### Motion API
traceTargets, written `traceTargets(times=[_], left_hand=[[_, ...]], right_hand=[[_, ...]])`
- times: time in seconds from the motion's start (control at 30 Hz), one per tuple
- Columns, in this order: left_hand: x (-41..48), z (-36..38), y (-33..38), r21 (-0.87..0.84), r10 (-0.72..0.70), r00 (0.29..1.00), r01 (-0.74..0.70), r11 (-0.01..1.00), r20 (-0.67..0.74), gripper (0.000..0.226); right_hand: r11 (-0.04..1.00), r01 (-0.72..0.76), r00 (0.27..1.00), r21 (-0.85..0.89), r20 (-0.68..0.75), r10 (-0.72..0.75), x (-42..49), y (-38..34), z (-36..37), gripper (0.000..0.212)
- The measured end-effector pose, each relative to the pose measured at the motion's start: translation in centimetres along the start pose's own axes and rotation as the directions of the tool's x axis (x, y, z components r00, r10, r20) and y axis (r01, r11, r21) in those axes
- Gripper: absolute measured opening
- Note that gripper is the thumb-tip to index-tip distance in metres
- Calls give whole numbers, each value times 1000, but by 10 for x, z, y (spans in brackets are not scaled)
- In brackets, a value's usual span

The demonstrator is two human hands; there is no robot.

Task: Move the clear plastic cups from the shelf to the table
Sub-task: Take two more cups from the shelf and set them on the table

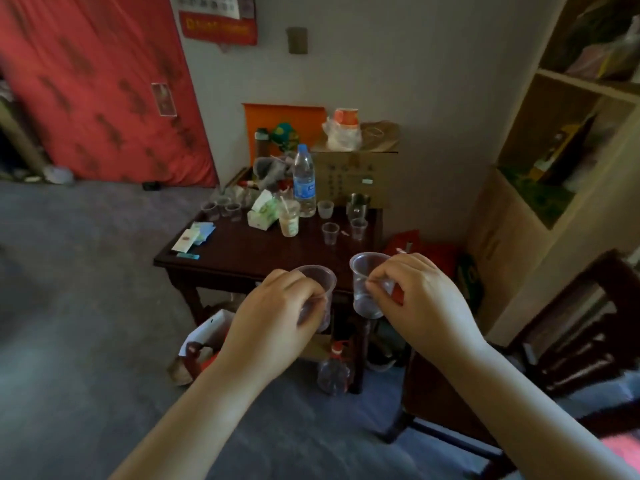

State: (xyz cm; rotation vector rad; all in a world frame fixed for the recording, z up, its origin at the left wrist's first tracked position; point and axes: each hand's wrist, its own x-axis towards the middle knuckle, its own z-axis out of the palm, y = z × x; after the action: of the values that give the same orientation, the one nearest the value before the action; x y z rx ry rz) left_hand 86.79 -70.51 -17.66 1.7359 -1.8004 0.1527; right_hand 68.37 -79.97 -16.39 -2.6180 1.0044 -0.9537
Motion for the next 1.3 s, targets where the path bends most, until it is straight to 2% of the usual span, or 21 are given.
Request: traceTargets(times=[0.13,0.3,0.53,0.73,0.9,1.03,1.3], left_hand=[[37,3,-59,35,-52,998,52,998,-19,3],[94,30,-138,-4,-8,999,8,1000,36,11],[160,101,-212,-47,162,978,-157,987,132,12],[212,171,-240,-77,190,948,-176,981,256,13],[247,231,-256,-79,120,933,-99,992,340,10],[265,273,-262,-87,23,917,12,996,398,8],[283,340,-278,-15,-168,842,204,979,512,10]], right_hand=[[998,54,997,12,56,-54,61,6,53,6],[997,71,995,12,66,-71,125,28,111,9],[998,-49,997,-28,58,51,169,85,167,13],[988,-135,985,-80,99,142,197,155,195,7],[984,-156,971,-84,167,168,224,223,229,11],[987,-136,947,-89,280,156,248,279,255,12],[996,-83,906,-17,415,83,274,355,303,12]])
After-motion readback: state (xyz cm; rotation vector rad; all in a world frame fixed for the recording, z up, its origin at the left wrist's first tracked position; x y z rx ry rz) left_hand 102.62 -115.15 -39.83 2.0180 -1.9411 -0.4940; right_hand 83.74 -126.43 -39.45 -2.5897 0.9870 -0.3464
